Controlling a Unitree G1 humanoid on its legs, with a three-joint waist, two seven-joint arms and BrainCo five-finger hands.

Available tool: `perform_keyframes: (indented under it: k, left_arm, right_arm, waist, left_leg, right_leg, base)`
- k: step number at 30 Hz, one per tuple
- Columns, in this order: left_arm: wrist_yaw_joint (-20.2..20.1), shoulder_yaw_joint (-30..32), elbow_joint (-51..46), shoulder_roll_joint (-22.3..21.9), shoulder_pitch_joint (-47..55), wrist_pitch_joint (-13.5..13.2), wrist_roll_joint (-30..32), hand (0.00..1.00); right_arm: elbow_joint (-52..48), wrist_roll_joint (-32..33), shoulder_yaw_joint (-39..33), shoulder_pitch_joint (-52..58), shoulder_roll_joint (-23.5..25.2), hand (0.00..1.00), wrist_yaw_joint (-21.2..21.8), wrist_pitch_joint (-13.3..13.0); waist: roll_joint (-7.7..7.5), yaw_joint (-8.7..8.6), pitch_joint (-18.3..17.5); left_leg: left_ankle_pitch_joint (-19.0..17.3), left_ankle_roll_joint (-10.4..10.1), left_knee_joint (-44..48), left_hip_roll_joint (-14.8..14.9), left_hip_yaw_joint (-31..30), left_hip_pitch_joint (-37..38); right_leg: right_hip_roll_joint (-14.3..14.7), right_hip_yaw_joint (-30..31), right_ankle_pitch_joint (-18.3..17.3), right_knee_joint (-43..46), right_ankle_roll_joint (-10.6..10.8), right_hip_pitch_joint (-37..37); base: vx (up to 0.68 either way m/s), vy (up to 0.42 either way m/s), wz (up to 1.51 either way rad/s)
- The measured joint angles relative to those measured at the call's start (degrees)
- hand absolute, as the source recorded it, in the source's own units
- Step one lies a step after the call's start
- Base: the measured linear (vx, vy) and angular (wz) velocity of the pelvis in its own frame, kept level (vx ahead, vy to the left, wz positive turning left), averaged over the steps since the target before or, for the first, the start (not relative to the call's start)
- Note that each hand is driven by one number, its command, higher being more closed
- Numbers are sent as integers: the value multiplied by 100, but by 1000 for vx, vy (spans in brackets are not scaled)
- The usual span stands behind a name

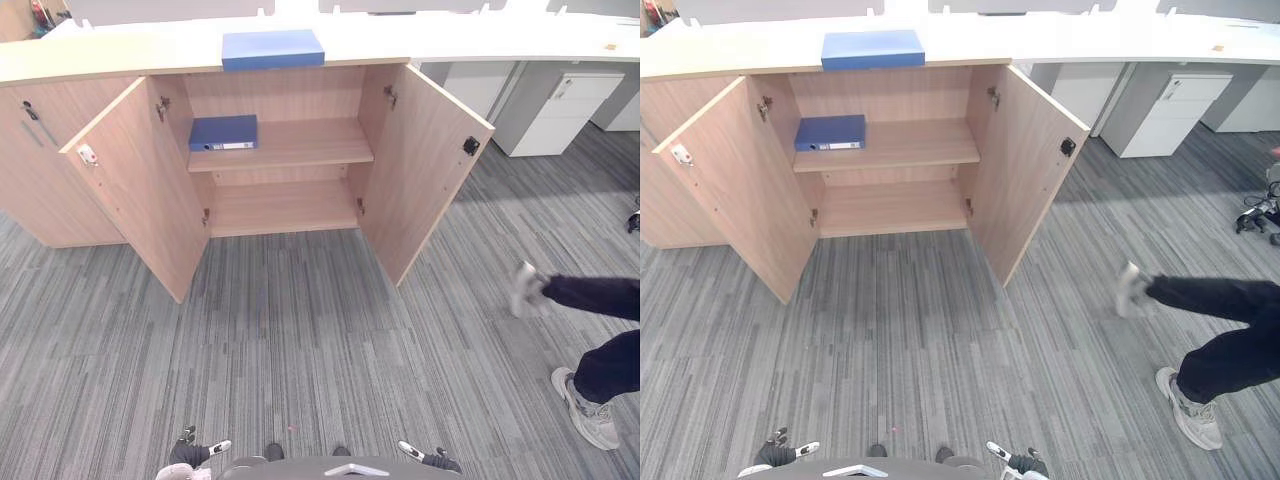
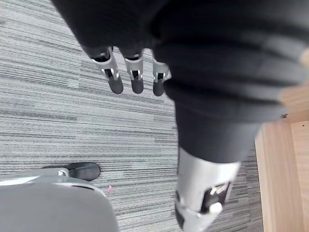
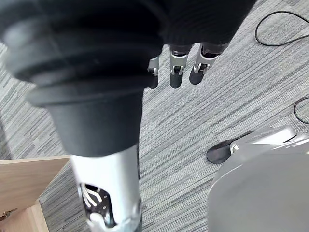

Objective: Walk over to the cabinet, pick up the folder, carry it to the office cabinet, place the folder inside the office cabinet, then close the office cabinet door

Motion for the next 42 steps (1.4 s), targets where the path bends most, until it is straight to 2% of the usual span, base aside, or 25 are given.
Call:
perform_keyframes:
  k: [8,22,30,33,35,38,40,41,42]
  left_arm:
    - [-2,7,135,-6,-110,-16,46,0]
    - [-16,-43,145,-10,-111,-15,49,0]
    - [-17,-216,142,55,-222,-12,59,0]
    - [-15,-215,139,97,-278,-11,59,0]
    - [-10,-216,129,108,-321,-11,53,0]
    - [3,-220,124,102,-339,-11,42,0]
    - [9,-232,124,104,-401,-10,41,0]
    - [28,-240,123,76,-448,-8,41,0]
    - [39,-240,126,75,-479,-4,40,0]
  right_arm:
    - [1,-167,-26,-233,92,0,0,8]
    - [-1,-551,30,-301,82,0,0,55]
    - [0,-611,203,-432,75,0,1,81]
    - [-11,-776,234,-483,73,0,0,91]
    - [-22,-828,231,-494,64,0,0,95]
    - [-37,-829,231,-552,65,0,3,95]
    - [-79,-826,232,-683,101,0,6,83]
    - [-91,-826,233,-745,107,0,4,69]
    - [-90,-827,248,-782,114,0,7,56]
  waist:
    - [-3,6,101]
    - [-11,40,136]
    - [-34,88,266]
    - [-62,102,292]
    - [-52,97,333]
    - [-17,104,406]
    - [6,89,539]
    - [15,74,623]
    - [53,56,674]
  left_leg:
    - [31,-41,-213,-11,1,256]
    - [39,-48,-264,2,159,277]
    - [-113,-49,-226,2,424,81]
    - [-381,30,143,-3,468,-128]
    - [-769,66,679,-1,470,-306]
    - [-993,87,947,-7,481,-259]
    - [-1046,122,990,-43,451,-53]
    - [-1139,271,991,-52,384,97]
    - [-1217,314,989,-74,285,179]
  right_leg:
    - [3,-42,1,-128,27,227]
    - [16,53,40,-252,49,226]
    - [22,318,65,-276,77,-59]
    - [-16,382,-18,-164,161,-162]
    - [-70,373,-436,475,232,-394]
    - [-112,303,-776,1307,403,-633]
    - [-227,4,-903,2844,483,-1160]
    - [-314,-189,-1022,3683,411,-1508]
    - [-379,-306,-1247,3979,373,-1668]
  base:
    - [19,-4,0]
    - [-36,-25,-5]
    - [22,-11,-18]
    - [120,20,-13]
    - [148,36,0]
    - [145,55,0]
    - [136,73,16]
    - [150,54,28]
    - [193,24,38]
